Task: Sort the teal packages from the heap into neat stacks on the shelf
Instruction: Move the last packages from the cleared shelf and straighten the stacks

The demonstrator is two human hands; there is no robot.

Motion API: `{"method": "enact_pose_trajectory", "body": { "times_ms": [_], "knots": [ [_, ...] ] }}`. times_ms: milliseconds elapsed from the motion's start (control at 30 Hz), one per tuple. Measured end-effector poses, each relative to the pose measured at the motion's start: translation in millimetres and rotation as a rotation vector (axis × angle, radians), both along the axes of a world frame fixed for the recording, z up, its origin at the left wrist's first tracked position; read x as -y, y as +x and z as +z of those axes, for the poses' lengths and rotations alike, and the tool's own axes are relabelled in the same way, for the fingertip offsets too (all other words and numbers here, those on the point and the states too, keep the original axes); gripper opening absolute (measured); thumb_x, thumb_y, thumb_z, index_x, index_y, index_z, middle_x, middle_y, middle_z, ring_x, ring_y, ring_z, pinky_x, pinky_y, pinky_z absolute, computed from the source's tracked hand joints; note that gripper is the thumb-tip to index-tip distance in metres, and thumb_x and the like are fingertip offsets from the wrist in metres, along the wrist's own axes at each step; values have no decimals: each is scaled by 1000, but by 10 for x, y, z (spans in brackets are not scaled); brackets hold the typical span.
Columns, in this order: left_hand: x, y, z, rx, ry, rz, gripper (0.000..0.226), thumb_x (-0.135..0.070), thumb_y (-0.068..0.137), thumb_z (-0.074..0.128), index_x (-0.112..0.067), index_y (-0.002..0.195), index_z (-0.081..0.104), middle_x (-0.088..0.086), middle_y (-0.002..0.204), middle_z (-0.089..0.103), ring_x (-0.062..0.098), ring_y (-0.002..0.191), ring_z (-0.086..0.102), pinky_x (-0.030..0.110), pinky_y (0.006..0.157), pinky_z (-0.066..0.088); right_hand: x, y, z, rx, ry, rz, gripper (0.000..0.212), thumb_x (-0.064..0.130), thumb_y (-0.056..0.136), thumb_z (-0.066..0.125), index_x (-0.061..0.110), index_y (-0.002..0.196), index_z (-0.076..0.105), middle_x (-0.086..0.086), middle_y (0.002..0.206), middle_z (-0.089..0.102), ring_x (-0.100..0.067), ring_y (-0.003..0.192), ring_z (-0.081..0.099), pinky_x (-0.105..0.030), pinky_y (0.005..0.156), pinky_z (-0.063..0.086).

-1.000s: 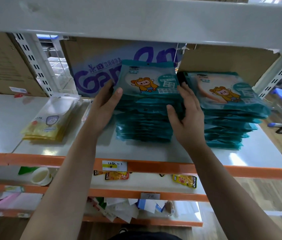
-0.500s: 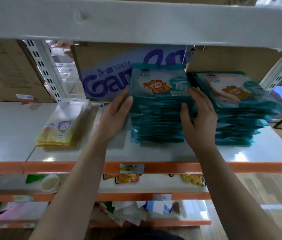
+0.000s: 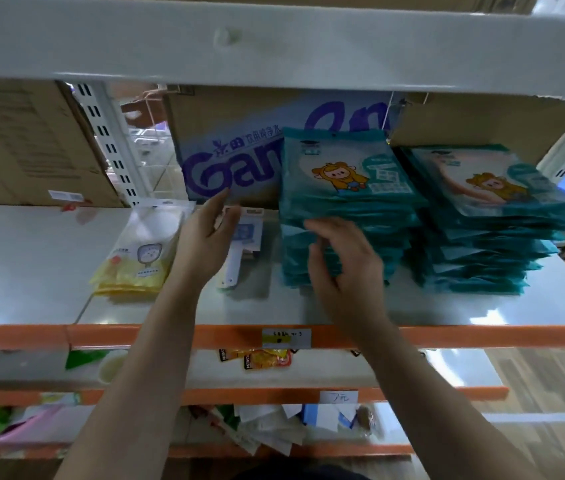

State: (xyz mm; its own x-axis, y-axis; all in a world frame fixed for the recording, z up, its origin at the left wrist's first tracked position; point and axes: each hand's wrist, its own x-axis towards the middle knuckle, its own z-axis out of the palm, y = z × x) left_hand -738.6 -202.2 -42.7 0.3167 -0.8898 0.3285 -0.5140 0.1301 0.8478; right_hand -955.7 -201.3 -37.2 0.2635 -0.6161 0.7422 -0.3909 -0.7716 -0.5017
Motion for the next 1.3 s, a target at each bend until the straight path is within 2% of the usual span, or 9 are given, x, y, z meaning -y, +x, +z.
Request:
{"method": "enact_pose_trajectory", "body": {
  "times_ms": [133,267,433,633,900,1000,1067,1167,1300],
  "knots": [
    [-34,330,-276,77,163,97,41,-36,99,48,-19,136,53,6,130,61,22,119,56,39,95,48,-53,465,-293,-186,298,122,36,13,96,50,7,130,57,-8,132,58,-16,120,54,-24,102,43],
    [-80,331,-449,60,233,45,30,-22,100,50,-20,129,55,-7,115,59,8,102,56,10,75,41,71,845,-519,-351,698,131,53,26,103,40,17,153,24,0,160,20,-14,146,19,-24,114,15],
    [14,337,-615,21,283,-37,19,-21,98,50,-23,115,59,-2,111,61,9,96,61,31,82,52,314,1100,-649,-183,905,68,47,35,102,41,26,147,31,-3,139,48,-22,124,48,-31,91,39],
    [16,382,-642,46,275,0,15,-24,99,50,-18,106,62,-6,109,58,3,93,57,17,76,43,357,1161,-684,-163,920,125,42,36,103,40,29,144,35,0,136,51,-11,111,50,-27,86,38],
    [27,433,-645,12,322,1,9,-22,98,50,-17,98,58,-2,94,63,3,77,59,12,59,39,393,1201,-723,-194,885,159,50,40,101,43,30,148,30,1,145,44,-18,133,41,-28,98,33],
    [0,430,-605,-2,320,-12,10,-23,99,50,-19,103,59,0,105,65,7,91,61,24,74,49,359,1176,-667,-202,880,161,54,40,100,44,31,150,26,1,147,41,-18,134,39,-28,98,32],
    [-40,400,-543,49,315,8,24,-26,100,49,-22,123,56,5,133,57,18,123,53,42,104,44,281,1145,-615,-213,880,172,60,39,100,46,29,152,20,1,151,36,-18,137,36,-33,103,33],
    [-124,290,-329,209,220,55,46,-28,102,44,-15,146,39,7,154,36,20,144,26,39,117,24,126,1025,-547,-221,871,177,60,33,98,51,28,152,25,2,154,33,-17,138,34,-45,112,35],
    [-156,-2,37,289,121,46,54,-30,103,40,-13,152,26,3,159,26,15,145,22,18,108,17,7,694,-437,-130,810,224,34,22,96,58,16,129,58,-3,128,62,-16,114,60,-42,98,51]
  ]
}}
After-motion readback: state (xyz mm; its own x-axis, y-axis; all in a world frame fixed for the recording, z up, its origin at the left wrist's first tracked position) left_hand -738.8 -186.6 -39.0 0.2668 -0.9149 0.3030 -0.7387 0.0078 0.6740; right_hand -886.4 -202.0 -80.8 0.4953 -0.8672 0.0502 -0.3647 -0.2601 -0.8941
